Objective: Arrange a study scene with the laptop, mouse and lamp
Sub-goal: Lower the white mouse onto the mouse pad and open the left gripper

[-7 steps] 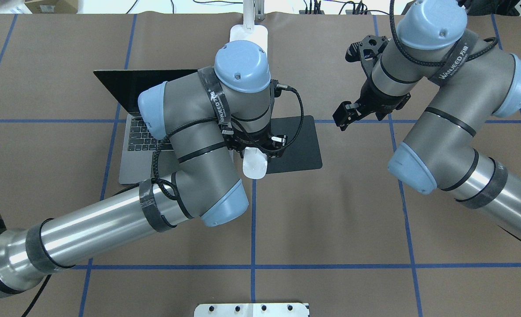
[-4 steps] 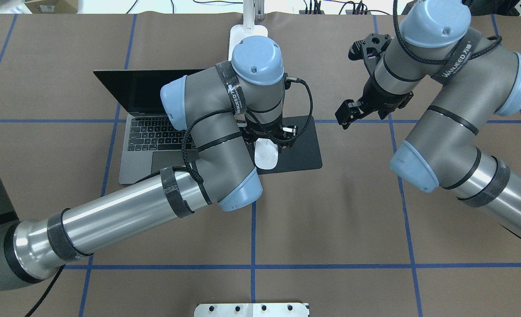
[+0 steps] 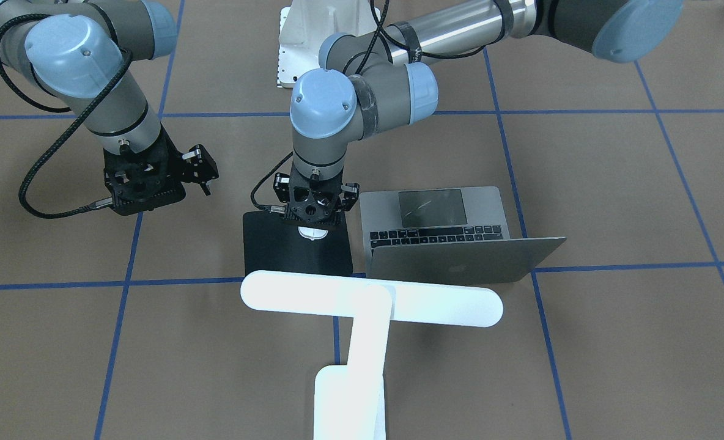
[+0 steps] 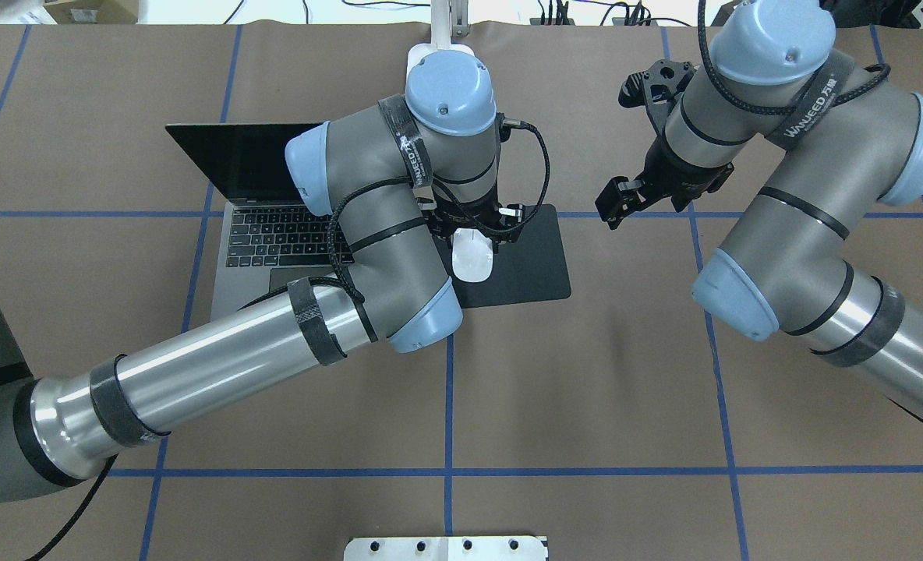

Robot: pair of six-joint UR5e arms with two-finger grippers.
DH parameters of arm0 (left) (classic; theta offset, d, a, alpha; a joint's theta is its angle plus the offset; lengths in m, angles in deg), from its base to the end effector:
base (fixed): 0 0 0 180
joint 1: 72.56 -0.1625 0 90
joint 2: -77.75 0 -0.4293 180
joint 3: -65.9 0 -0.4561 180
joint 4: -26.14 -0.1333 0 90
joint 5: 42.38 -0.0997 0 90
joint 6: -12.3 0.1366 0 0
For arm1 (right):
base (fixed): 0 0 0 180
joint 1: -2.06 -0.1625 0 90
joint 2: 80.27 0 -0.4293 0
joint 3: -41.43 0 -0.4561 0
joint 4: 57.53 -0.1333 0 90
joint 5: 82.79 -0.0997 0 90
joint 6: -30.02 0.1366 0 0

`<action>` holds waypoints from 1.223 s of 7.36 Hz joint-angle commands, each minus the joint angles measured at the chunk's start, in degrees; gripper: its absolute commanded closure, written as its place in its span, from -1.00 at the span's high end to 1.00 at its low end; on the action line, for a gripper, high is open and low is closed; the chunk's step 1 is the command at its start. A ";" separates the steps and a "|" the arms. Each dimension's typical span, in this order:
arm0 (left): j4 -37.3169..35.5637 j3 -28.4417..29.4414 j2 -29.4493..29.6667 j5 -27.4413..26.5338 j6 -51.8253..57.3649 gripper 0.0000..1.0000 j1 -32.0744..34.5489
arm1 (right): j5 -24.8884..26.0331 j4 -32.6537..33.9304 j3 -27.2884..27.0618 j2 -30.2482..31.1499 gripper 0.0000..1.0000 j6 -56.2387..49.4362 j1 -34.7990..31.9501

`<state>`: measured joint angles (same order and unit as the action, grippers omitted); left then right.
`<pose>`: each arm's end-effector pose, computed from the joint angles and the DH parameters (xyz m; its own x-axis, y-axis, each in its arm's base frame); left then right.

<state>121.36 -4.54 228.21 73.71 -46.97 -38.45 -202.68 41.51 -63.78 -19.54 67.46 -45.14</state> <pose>0.6840 -0.5517 0.0887 0.6166 0.1367 -0.7754 -0.0859 0.9906 0.1063 -0.4177 -0.5471 0.2561 0.6857 -0.2726 0.6749 0.1722 0.9616 0.2136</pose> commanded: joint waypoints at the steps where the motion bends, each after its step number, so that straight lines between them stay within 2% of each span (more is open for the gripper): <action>1: 1.37 2.58 1.15 -0.16 -0.06 0.29 0.25 | 0.00 0.02 0.00 0.00 1.00 0.00 0.00; 4: 3.57 5.84 1.59 -0.51 -0.06 0.30 0.43 | 0.00 0.02 -0.09 0.27 1.00 0.00 0.00; 9: 4.79 7.33 1.68 -0.68 -1.19 0.35 0.43 | 0.00 0.02 0.00 0.27 1.00 0.00 0.00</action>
<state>125.39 2.28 229.89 73.04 -47.36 -38.02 -202.68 41.51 -63.80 -19.27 67.46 -45.14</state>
